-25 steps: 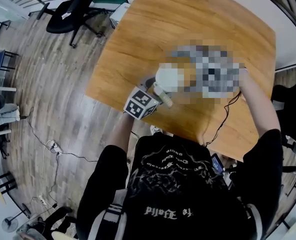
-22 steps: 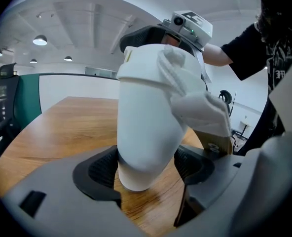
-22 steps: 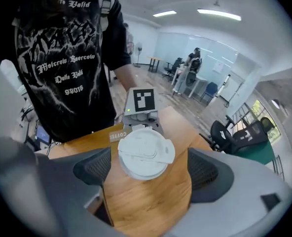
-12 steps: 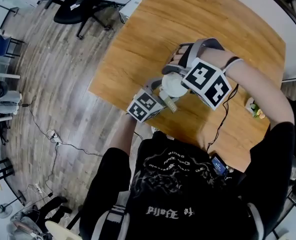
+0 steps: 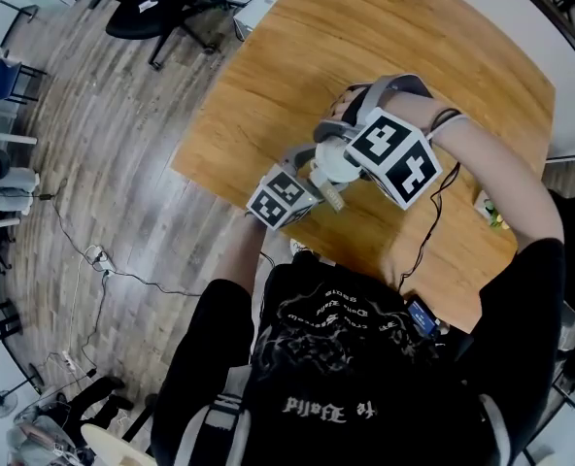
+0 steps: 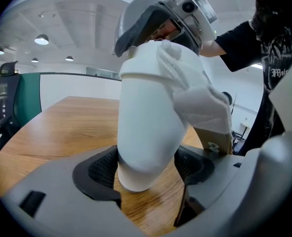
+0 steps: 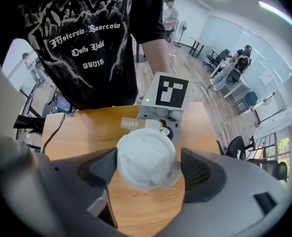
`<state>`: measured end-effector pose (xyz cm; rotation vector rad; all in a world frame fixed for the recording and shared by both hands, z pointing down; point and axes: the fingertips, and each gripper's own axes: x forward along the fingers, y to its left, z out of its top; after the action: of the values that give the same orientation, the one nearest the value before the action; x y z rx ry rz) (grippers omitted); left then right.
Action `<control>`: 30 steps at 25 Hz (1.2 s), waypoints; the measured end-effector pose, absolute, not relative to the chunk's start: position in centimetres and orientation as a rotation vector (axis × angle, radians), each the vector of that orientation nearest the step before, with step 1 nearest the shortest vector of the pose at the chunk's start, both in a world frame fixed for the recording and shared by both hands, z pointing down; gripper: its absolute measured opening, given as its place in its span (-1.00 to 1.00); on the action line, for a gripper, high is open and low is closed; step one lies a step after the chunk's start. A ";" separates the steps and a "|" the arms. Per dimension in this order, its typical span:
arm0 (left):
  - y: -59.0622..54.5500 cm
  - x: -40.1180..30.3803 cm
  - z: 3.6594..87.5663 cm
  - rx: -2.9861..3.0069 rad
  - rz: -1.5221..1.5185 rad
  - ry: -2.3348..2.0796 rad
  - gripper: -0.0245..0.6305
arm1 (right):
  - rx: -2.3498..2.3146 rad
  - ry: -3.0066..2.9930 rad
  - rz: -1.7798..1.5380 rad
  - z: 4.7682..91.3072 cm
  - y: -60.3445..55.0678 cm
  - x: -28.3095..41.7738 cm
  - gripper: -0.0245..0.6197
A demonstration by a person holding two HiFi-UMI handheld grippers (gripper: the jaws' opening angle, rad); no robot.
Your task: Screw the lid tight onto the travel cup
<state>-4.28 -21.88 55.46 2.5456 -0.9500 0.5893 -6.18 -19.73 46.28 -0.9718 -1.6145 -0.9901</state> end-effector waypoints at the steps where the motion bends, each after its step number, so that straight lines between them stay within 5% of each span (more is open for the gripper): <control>1: -21.8 -4.3 55.5 2.544 0.585 -0.949 0.25 | -0.959 -1.627 -0.972 46.3 -19.7 -6.2 0.35; 30: -21.2 -4.1 55.7 2.465 0.525 -1.045 0.25 | 0.183 -2.523 -0.140 44.2 -21.0 -7.2 0.35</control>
<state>-4.15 -21.20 55.66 2.4651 -1.0448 0.5246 -7.20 -20.97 44.21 0.1830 -2.5228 -0.1403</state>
